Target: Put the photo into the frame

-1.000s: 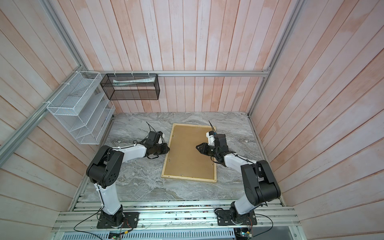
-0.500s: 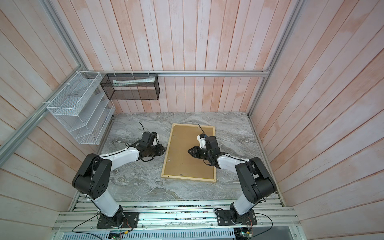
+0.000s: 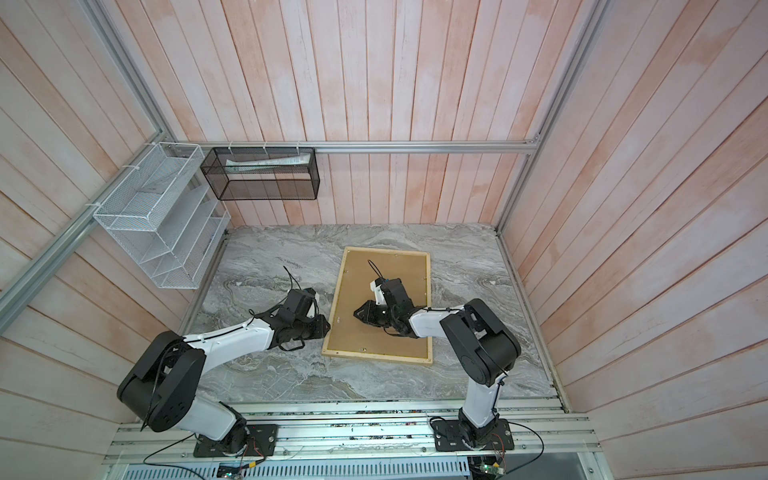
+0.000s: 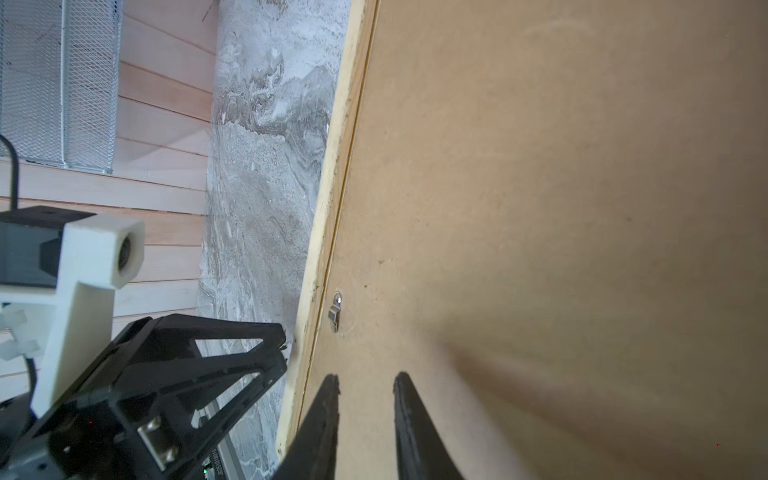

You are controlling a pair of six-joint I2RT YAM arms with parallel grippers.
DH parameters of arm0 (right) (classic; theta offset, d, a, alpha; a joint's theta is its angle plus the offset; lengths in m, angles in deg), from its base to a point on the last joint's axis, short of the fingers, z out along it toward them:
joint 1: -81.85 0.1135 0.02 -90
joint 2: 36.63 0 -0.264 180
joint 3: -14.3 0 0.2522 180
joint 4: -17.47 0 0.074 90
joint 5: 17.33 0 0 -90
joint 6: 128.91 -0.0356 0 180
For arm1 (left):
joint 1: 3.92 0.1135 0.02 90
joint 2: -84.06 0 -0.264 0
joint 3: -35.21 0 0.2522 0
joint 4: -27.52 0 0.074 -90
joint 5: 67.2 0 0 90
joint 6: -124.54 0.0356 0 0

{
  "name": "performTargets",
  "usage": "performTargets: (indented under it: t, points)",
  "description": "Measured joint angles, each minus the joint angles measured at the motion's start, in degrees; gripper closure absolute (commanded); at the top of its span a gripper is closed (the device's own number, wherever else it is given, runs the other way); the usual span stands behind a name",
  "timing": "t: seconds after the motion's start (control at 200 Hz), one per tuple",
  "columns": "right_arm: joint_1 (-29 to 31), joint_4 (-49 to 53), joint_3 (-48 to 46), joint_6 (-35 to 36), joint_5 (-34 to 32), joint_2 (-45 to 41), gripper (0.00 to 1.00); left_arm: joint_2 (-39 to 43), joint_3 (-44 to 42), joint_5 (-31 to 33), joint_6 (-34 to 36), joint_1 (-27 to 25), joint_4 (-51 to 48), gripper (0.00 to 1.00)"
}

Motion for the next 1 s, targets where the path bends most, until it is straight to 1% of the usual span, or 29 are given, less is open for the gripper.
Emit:
performTargets:
  t: [0.115, 0.31, 0.47, 0.685, 0.86, 1.0]
  points:
    - [2.47, -0.31, 0.26, -2.69, -1.66, 1.25, 0.74, -0.02, -0.11, 0.44, -0.79, -0.66, 0.33, 0.67]
    - [5.35, -0.37, 2.89, -5.07, -2.49, 3.13, 0.74, -0.57, -0.11, 1.51, -1.27, -2.03, 0.42, 0.70]
    - [6.03, -0.50, 3.65, -6.14, -2.73, 3.96, 0.74, -1.81, -0.11, 2.93, -1.66, -3.41, 0.20, 0.72]
    - [6.82, 0.61, 5.49, -6.62, -3.50, 5.68, 0.75, -2.34, 0.17, 4.39, -2.03, -4.31, 0.13, 0.81]
    - [7.54, 1.88, 7.28, -7.76, -4.39, 6.91, 0.75, -2.75, 1.03, 5.70, -2.03, -4.98, -1.09, 0.82]
    - [7.74, 0.55, 7.89, -9.44, -4.52, 8.09, 0.75, -2.95, 1.42, 5.97, -2.05, -5.31, -1.66, 0.84]
